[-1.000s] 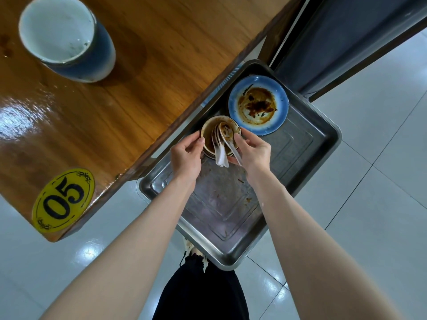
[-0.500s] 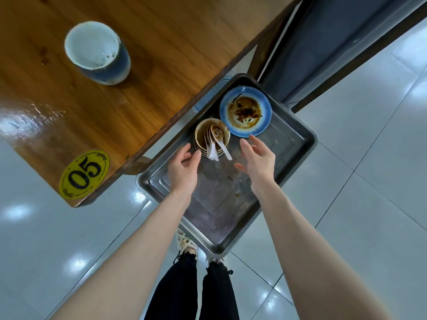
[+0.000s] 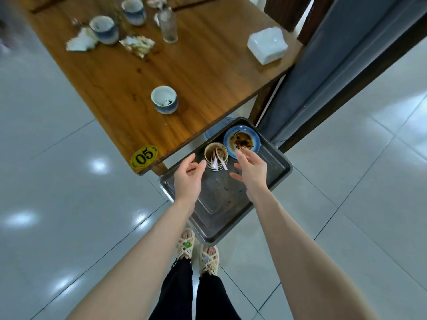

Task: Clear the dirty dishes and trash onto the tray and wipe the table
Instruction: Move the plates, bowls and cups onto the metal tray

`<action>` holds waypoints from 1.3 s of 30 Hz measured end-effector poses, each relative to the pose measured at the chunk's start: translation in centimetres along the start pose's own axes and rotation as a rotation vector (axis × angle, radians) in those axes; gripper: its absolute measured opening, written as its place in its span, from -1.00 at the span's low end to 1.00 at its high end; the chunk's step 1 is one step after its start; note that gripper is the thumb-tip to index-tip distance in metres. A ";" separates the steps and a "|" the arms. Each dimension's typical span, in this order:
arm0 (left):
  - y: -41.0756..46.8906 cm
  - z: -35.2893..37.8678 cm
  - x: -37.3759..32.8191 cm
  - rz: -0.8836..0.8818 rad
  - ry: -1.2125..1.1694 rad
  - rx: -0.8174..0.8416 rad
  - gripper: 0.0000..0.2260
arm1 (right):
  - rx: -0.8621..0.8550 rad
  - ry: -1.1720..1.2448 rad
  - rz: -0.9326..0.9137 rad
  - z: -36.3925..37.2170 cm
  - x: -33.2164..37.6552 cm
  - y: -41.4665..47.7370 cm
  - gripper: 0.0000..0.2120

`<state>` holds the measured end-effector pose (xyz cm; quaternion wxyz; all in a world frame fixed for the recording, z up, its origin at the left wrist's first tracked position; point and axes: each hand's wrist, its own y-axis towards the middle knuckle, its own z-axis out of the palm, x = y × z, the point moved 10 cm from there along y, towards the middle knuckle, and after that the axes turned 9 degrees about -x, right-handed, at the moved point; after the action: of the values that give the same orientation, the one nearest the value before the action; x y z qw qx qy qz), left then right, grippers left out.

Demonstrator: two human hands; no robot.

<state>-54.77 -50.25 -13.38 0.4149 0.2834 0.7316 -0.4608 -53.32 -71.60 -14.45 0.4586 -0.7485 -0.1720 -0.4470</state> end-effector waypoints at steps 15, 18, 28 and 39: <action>3.1 -11.9 -12.7 0.124 0.018 -0.180 -0.61 | 0.241 -0.035 -0.083 10.1 11.5 -6.7 -0.53; 5.8 -13.2 -13.8 0.134 0.020 -0.170 -0.63 | 0.247 -0.050 -0.082 12.6 12.1 -6.7 -0.49; 16.4 -15.4 -15.1 0.125 0.107 -0.006 -0.67 | 0.126 -0.058 0.064 19.7 9.8 -5.7 -0.32; 23.9 -15.4 -14.0 0.043 0.121 0.159 -0.68 | -0.009 0.130 0.130 22.8 7.4 -3.1 -0.30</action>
<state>-34.12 -26.74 -8.16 0.3562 0.3581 0.7102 -0.4904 -39.74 -51.90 -10.80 0.4932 -0.7297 -0.0910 -0.4647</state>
